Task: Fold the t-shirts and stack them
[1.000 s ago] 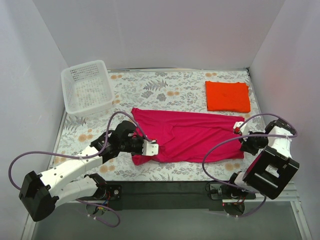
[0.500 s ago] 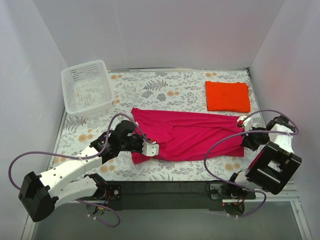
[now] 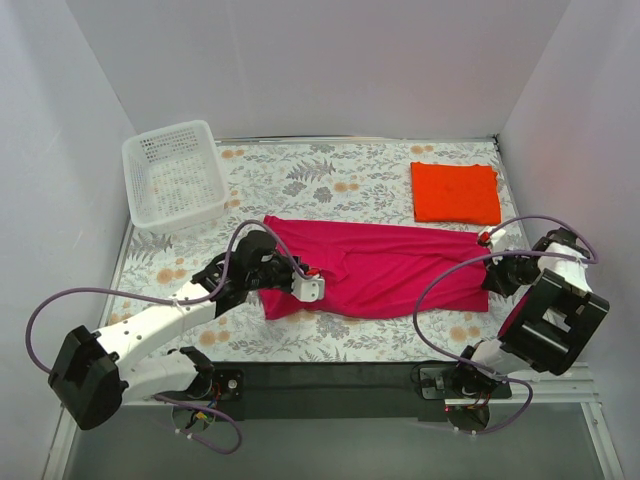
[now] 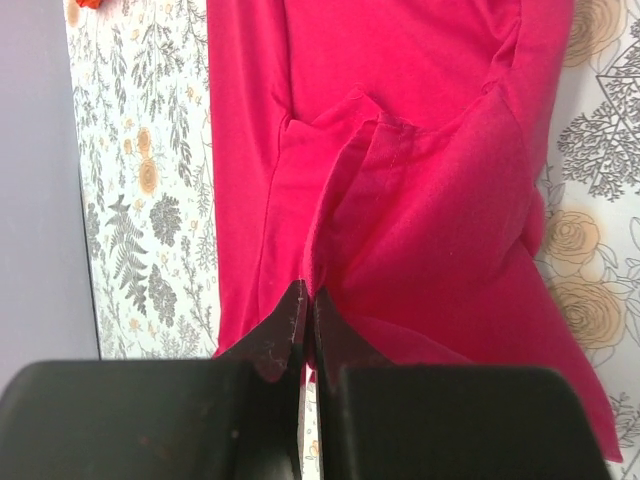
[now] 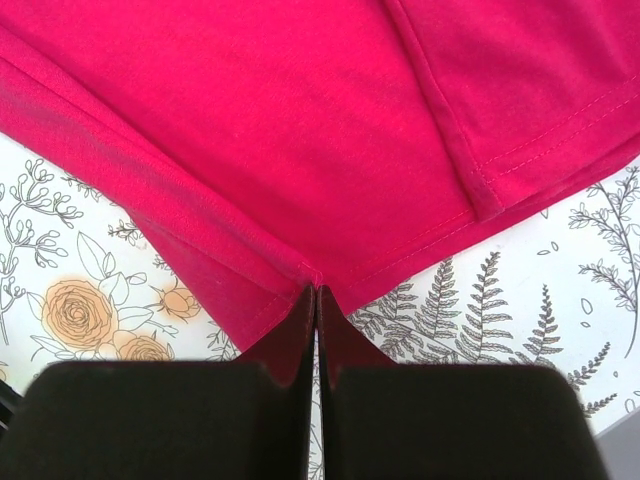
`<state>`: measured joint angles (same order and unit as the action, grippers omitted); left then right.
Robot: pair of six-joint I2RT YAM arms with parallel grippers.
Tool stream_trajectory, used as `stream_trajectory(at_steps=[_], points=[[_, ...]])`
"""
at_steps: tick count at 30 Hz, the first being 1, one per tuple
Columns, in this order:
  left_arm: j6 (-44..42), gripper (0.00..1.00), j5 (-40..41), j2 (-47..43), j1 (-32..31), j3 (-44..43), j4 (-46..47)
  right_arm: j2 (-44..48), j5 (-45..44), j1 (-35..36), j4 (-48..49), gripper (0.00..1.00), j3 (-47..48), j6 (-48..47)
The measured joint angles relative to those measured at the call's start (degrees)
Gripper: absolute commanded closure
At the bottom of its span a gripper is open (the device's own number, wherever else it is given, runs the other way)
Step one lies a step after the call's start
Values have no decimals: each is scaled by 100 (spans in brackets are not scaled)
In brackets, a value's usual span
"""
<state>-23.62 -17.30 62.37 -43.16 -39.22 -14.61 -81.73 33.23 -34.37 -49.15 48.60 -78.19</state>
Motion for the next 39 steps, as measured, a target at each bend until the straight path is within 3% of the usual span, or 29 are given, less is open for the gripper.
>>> stream_trajectory(at_steps=[13,26,39], points=[[-492,100,-44,881,262,-590,317,-444,-114,85,358,99,20,461],[-621,100,-46,1141,485,-682,734,-656,-306,446,990,99,15,1069],[-533,100,-52,901,662,-483,1663,254,-186,461,994,99,-122,855]])
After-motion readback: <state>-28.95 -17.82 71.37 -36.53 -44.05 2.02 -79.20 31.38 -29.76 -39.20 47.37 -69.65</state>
